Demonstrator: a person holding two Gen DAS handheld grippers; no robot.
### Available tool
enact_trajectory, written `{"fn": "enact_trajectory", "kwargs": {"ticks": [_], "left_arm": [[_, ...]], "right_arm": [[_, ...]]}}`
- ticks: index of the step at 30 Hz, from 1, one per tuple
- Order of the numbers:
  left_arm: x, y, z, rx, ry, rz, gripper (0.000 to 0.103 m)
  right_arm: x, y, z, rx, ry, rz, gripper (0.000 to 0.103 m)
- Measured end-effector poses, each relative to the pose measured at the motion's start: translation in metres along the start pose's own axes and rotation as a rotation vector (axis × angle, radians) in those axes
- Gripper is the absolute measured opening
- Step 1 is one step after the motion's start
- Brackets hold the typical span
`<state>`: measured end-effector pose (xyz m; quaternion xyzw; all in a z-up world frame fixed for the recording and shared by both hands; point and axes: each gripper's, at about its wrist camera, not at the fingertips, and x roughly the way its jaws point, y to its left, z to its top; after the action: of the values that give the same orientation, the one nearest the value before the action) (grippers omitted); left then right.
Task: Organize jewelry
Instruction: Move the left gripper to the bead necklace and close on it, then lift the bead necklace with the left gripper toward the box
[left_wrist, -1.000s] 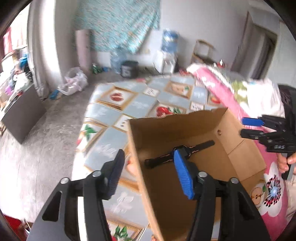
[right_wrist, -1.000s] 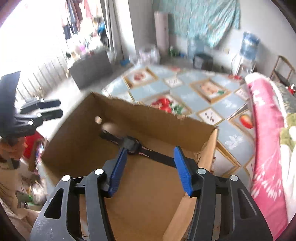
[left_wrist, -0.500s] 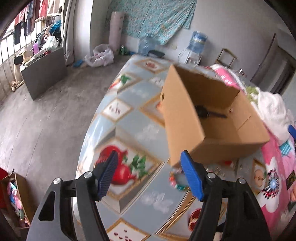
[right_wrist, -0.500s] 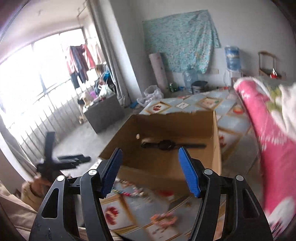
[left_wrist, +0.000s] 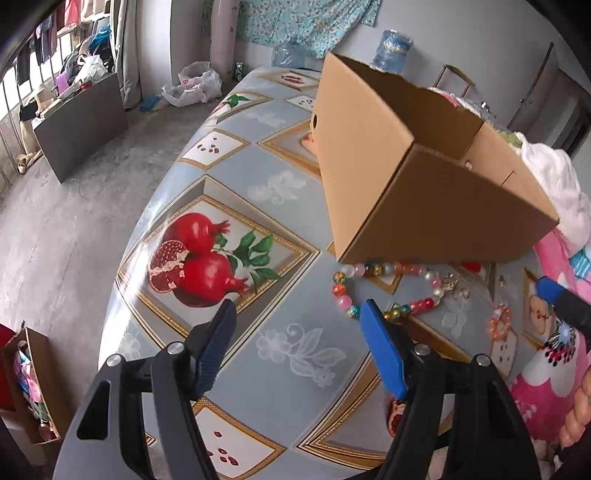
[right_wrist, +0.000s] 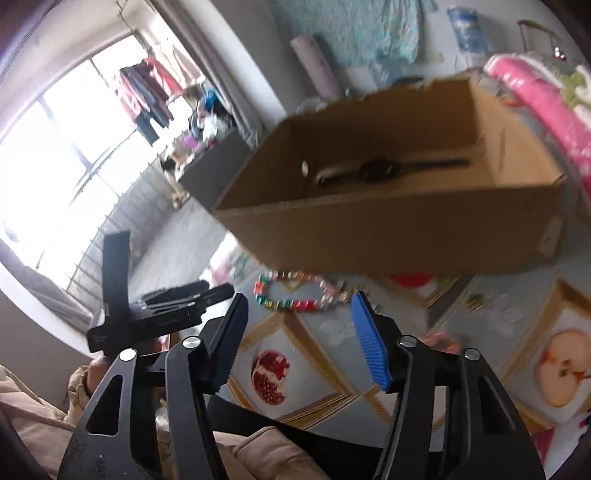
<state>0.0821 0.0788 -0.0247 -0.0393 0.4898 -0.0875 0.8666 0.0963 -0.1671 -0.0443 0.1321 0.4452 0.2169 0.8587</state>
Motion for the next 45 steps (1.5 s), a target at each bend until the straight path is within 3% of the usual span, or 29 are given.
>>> {"fn": "enact_trajectory", "kwargs": {"ticks": [10, 15, 23, 26, 31, 36, 45], "left_arm": [[0.01, -0.002, 0.005, 0.031, 0.002, -0.002, 0.068], [0.012, -0.006, 0.007, 0.046, -0.024, -0.029, 0.067], [0.011, -0.023, 0.006, 0.117, -0.075, -0.072, 0.067], [0.015, -0.029, 0.006, 0.147, -0.076, -0.065, 0.057], [0.033, -0.034, 0.008, 0.164, -0.028, -0.039, 0.027], [0.037, -0.038, 0.006, 0.199, -0.034, -0.005, 0.01], [0.025, -0.025, -0.01, 0.228, -0.034, 0.009, 0.009]], "right_arm": [[0.034, -0.014, -0.002, 0.069, 0.117, -0.016, 0.046], [0.031, -0.023, 0.001, 0.094, 0.118, -0.024, 0.044], [0.034, -0.025, 0.001, 0.085, 0.112, -0.016, 0.033], [0.035, -0.022, 0.004, 0.08, 0.111, -0.02, 0.032], [0.037, -0.02, 0.005, 0.081, 0.117, -0.025, 0.032], [0.037, -0.016, 0.005, 0.074, 0.115, -0.036, 0.032], [0.04, -0.003, 0.008, 0.016, 0.125, -0.031, 0.032]]}}
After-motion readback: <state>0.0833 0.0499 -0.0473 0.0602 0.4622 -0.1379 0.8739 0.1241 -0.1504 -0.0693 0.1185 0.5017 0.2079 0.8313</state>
